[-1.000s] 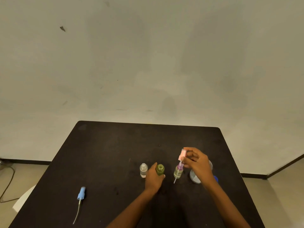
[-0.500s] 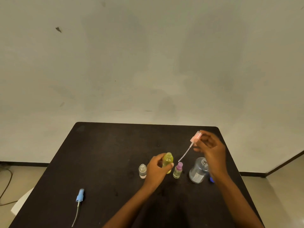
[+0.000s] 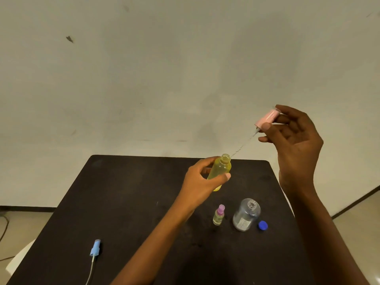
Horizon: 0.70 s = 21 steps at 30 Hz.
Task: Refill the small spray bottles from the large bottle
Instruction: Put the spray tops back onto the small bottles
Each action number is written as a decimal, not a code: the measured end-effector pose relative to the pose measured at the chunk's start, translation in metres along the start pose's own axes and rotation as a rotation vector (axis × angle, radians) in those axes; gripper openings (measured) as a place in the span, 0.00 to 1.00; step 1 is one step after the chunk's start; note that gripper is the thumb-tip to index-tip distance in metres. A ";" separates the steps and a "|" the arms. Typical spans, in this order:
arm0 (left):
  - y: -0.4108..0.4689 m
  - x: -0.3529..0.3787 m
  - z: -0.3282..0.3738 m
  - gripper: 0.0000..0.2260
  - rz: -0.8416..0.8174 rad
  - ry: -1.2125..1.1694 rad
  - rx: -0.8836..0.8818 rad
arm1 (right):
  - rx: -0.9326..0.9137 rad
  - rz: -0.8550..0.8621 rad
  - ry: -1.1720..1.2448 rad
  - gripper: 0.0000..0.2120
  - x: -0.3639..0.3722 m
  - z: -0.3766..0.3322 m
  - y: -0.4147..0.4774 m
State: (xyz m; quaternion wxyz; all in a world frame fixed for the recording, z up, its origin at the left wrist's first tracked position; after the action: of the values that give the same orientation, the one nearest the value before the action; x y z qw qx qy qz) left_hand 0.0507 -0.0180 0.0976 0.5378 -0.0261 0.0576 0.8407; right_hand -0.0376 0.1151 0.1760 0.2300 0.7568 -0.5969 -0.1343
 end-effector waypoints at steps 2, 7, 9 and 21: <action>0.000 -0.002 0.006 0.18 -0.021 0.005 0.009 | -0.006 -0.017 0.003 0.17 0.002 -0.004 0.001; -0.004 -0.005 0.015 0.18 -0.057 -0.027 0.012 | 0.006 -0.133 -0.004 0.19 0.009 -0.007 0.002; -0.006 -0.005 0.018 0.16 -0.079 -0.044 0.010 | 0.021 -0.216 0.000 0.20 0.012 -0.006 0.000; -0.012 -0.007 0.033 0.11 -0.069 -0.112 0.036 | 0.041 -0.446 -0.025 0.23 0.020 0.001 -0.013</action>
State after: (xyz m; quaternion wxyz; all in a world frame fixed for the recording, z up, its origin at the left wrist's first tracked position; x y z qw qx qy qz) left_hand 0.0653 -0.0149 0.1301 0.5691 0.0286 0.0417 0.8207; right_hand -0.0220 0.0983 0.1693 0.1718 0.8729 -0.4203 -0.1789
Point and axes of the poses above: each hand's wrist, its own y-axis towards the middle knuckle, its own x-axis out of the palm, z = x × y, the point moved 1 cm from there along y, towards the middle knuckle, and after that the axes turned 2 degrees about -z, right-handed, at the moved point
